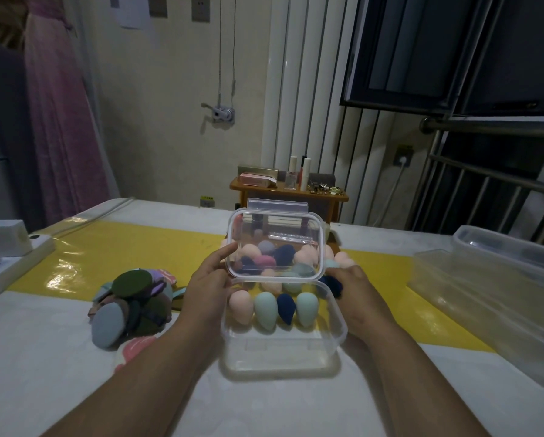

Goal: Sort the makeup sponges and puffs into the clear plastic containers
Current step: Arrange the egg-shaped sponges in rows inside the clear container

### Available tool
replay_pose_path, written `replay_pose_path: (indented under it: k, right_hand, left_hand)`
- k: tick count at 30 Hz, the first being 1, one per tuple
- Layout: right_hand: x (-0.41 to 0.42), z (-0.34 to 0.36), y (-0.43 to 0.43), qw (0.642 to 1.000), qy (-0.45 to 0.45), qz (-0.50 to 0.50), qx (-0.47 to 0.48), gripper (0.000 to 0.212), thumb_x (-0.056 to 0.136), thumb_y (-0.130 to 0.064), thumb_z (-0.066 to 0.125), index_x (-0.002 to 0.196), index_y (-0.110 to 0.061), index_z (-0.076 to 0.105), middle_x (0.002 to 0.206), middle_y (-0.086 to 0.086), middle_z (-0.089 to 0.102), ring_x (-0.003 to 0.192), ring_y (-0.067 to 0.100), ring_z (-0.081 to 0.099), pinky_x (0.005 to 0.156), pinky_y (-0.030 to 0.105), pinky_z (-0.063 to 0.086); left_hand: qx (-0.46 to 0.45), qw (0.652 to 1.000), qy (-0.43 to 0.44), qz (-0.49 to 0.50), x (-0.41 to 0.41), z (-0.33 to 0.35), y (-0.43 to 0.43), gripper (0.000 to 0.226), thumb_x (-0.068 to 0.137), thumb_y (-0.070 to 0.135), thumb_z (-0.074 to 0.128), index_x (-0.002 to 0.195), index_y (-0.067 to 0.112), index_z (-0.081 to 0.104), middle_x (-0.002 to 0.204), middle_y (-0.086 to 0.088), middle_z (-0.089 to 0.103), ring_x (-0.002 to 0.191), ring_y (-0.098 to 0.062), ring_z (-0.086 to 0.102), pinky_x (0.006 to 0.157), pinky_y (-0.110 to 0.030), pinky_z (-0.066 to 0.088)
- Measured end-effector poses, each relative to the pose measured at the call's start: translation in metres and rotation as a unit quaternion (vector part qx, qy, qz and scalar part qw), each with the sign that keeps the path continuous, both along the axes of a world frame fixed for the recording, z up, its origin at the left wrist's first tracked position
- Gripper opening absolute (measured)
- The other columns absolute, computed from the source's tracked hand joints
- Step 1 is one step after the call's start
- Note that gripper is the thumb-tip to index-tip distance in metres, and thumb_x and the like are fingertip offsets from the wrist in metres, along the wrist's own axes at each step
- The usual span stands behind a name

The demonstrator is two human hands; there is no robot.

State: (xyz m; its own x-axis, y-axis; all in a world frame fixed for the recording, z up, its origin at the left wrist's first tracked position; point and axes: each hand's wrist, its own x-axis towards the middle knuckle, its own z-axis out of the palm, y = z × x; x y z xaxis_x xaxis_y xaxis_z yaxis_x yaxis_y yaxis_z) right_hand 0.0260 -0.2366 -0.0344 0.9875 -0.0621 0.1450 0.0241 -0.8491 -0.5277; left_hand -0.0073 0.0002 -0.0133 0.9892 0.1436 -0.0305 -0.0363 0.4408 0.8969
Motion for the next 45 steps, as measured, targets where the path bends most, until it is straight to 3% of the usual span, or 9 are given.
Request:
replay_pose_path:
  k: [2, 5, 8, 12, 19, 24, 30, 39, 45]
  right_hand:
    - [-0.002, 0.000, 0.000, 1.000, 0.007, -0.011, 0.007, 0.063, 0.087, -0.041, 0.066, 0.145, -0.036, 0.043, 0.161, -0.003, 0.017, 0.144, 0.022, 0.030, 0.114, 0.040, 0.035]
    - [-0.001, -0.003, -0.001, 0.999, -0.015, -0.022, 0.032, 0.051, 0.086, -0.039, 0.068, 0.135, -0.034, 0.055, 0.153, 0.000, 0.031, 0.136, 0.022, 0.040, 0.110, 0.037, 0.039]
    - [-0.004, 0.002, -0.001, 0.997, -0.019, -0.066, 0.031, 0.042, 0.083, -0.031, 0.073, 0.124, -0.031, 0.063, 0.129, 0.004, 0.042, 0.112, 0.025, 0.054, 0.096, 0.032, 0.046]
    - [-0.009, 0.013, 0.004, 0.990, -0.062, -0.120, 0.032, 0.035, 0.082, -0.012, 0.073, 0.112, -0.027, 0.063, 0.112, 0.003, 0.043, 0.083, 0.024, 0.052, 0.074, 0.030, 0.043]
    - [-0.025, 0.033, 0.014, 0.976, -0.164, -0.134, 0.048, 0.026, 0.084, -0.014, 0.070, 0.106, -0.023, 0.060, 0.114, 0.003, 0.046, 0.082, 0.023, 0.051, 0.070, 0.032, 0.043]
    - [-0.038, 0.046, 0.023, 0.953, -0.270, -0.087, 0.109, 0.023, 0.083, -0.021, 0.073, 0.106, -0.025, 0.066, 0.101, -0.005, 0.061, 0.077, 0.014, 0.057, 0.068, 0.035, 0.052]
    - [-0.048, 0.051, 0.040, 0.956, -0.236, 0.014, 0.175, 0.026, 0.083, -0.026, 0.075, 0.104, -0.037, 0.065, 0.090, -0.021, 0.065, 0.078, -0.003, 0.058, 0.063, 0.019, 0.047]
    - [-0.055, 0.048, 0.073, 0.965, -0.139, 0.117, 0.191, 0.028, 0.078, -0.027, 0.080, 0.088, -0.035, 0.055, 0.084, -0.016, 0.070, 0.079, -0.002, 0.065, 0.070, 0.023, 0.057]
    - [-0.052, 0.042, 0.083, 0.973, -0.034, 0.178, 0.140, 0.030, 0.074, -0.026, 0.082, 0.090, -0.032, 0.057, 0.085, -0.007, 0.073, 0.078, 0.004, 0.069, 0.074, 0.030, 0.060]
  left_hand:
    - [0.006, 1.000, -0.003, -0.003, 0.000, -0.001, 0.001, 0.057, 0.086, -0.009, 0.039, 0.112, 0.030, 0.072, 0.112, -0.004, 0.072, 0.094, -0.026, 0.073, 0.067, -0.036, 0.059]
    - [0.020, 1.000, 0.002, -0.006, 0.001, -0.003, 0.002, 0.054, 0.088, -0.005, 0.043, 0.109, 0.035, 0.073, 0.115, -0.002, 0.071, 0.100, -0.029, 0.071, 0.078, -0.045, 0.060]
    - [0.019, 1.000, 0.005, -0.006, 0.001, -0.003, 0.003, 0.056, 0.088, -0.005, 0.041, 0.109, 0.036, 0.073, 0.117, -0.003, 0.070, 0.101, -0.029, 0.070, 0.077, -0.044, 0.060]
    - [0.011, 1.000, 0.004, -0.003, 0.003, -0.003, 0.002, 0.056, 0.089, -0.005, 0.040, 0.110, 0.035, 0.072, 0.114, -0.002, 0.071, 0.099, -0.029, 0.071, 0.075, -0.042, 0.060]
    - [-0.002, 1.000, -0.002, -0.002, 0.003, -0.003, 0.001, 0.055, 0.087, -0.008, 0.041, 0.111, 0.031, 0.073, 0.113, -0.002, 0.072, 0.098, -0.027, 0.072, 0.077, -0.042, 0.060]
    - [0.003, 1.000, -0.002, -0.014, 0.000, -0.003, 0.000, 0.053, 0.089, -0.005, 0.044, 0.110, 0.033, 0.072, 0.116, -0.003, 0.071, 0.100, -0.029, 0.071, 0.087, -0.052, 0.058]
    - [-0.004, 1.000, 0.004, -0.019, -0.001, -0.002, -0.002, 0.054, 0.090, -0.006, 0.041, 0.109, 0.033, 0.073, 0.120, -0.004, 0.067, 0.103, -0.032, 0.069, 0.089, -0.056, 0.056]
    - [0.038, 0.999, 0.009, -0.011, 0.000, -0.003, -0.003, 0.059, 0.089, -0.003, 0.036, 0.104, 0.041, 0.072, 0.121, -0.005, 0.064, 0.105, -0.034, 0.065, 0.077, -0.046, 0.058]
    - [0.008, 1.000, -0.002, 0.001, 0.002, -0.004, -0.004, 0.059, 0.088, -0.007, 0.032, 0.107, 0.030, 0.073, 0.110, -0.009, 0.072, 0.098, -0.034, 0.068, 0.062, -0.037, 0.054]
